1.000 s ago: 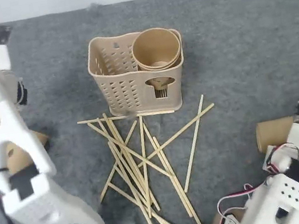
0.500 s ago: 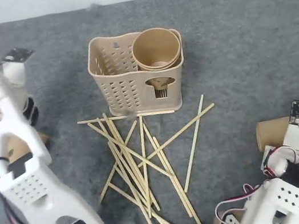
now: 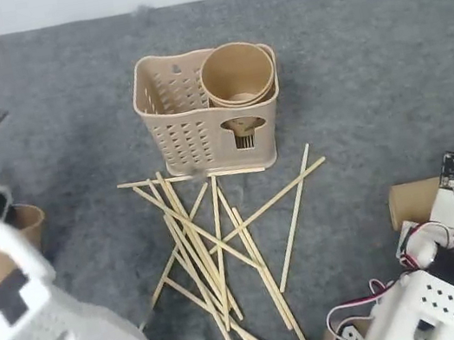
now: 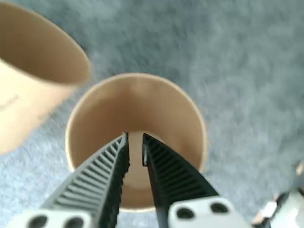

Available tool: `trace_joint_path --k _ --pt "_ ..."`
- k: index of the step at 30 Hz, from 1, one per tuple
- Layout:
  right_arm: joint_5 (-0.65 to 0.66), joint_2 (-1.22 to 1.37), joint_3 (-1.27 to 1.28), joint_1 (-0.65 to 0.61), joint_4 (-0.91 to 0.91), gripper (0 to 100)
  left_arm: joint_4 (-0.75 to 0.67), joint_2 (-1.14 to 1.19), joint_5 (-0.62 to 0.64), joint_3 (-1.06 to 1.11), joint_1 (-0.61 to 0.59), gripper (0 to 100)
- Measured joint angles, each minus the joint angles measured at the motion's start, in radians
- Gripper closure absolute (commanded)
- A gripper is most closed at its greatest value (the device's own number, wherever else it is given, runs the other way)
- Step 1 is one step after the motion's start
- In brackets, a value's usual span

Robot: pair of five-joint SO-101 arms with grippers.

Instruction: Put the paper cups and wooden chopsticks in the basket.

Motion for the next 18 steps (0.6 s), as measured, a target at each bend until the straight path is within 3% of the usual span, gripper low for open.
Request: trace_joint_path --k 7,18 --pt "0.000 0.000 0.000 0.000 0.000 99.1 0.000 -0.247 -0.075 0.203 -0.064 96" --pt "0.000 -0.002 0.020 0.000 0.000 99.1 0.002 -0.330 -0.080 0.213 -0.183 96"
